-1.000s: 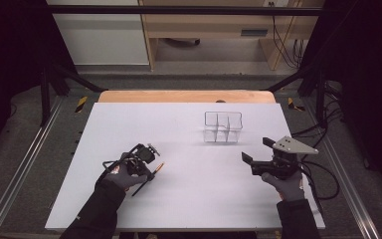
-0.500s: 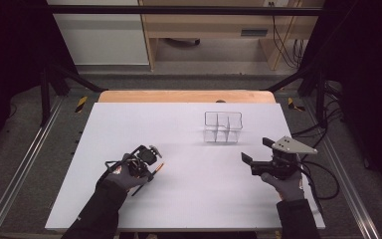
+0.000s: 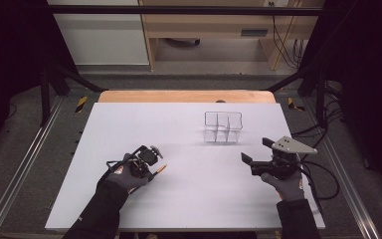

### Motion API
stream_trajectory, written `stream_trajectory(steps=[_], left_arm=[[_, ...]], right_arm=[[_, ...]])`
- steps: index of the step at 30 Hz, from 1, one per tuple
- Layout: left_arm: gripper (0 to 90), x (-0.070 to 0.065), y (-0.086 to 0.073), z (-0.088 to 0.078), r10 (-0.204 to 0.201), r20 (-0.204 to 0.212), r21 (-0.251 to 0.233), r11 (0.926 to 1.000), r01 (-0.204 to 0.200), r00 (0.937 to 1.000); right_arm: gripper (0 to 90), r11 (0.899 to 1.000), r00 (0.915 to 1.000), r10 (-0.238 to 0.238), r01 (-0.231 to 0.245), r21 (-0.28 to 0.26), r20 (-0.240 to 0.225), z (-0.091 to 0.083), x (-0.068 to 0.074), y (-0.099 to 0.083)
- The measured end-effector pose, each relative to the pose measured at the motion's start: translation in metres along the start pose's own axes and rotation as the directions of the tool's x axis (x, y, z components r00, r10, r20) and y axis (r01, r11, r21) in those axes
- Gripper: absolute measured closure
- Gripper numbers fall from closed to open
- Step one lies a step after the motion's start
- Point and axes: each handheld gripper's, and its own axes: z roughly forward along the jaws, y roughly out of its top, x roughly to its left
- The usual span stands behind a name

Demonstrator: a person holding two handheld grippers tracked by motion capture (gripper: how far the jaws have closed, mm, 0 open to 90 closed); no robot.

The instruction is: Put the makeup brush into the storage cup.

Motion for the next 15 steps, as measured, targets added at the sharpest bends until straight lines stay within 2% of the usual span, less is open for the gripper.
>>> stream_trajectory(steps=[3, 5, 12, 15], left_arm=[[82.2, 0.001, -0.001, 0.0, 0.0, 0.008, -0.011, 0.9999, 0.0, 1.0], [82.2, 0.003, -0.003, -0.002, 0.005, 0.037, -0.021, 0.9998, -0.005, 0.9993], [82.2, 0.005, -0.006, -0.017, -0.002, 0.023, -0.073, 0.9974, 0.003, 0.9997], [82.2, 0.005, -0.009, -0.027, 0.001, 0.012, -0.117, 0.9931, 0.0, 0.9999]], right_arm=[[8.2, 1.0, 1.0, 0.001, -0.001, 0.0, 0.0, 0.0, 0.0, 0.0], [8.2, 1.0, 1.0, 0.001, -0.001, 0.0, -0.001, 0.0, 0.0, 0.0], [8.2, 1.0, 1.0, 0.001, -0.001, 0.0, -0.001, 0.0, 0.0, 0.0], [8.2, 1.0, 1.0, 0.002, -0.002, -0.001, -0.002, 0.0, 0.0, 0.0]])
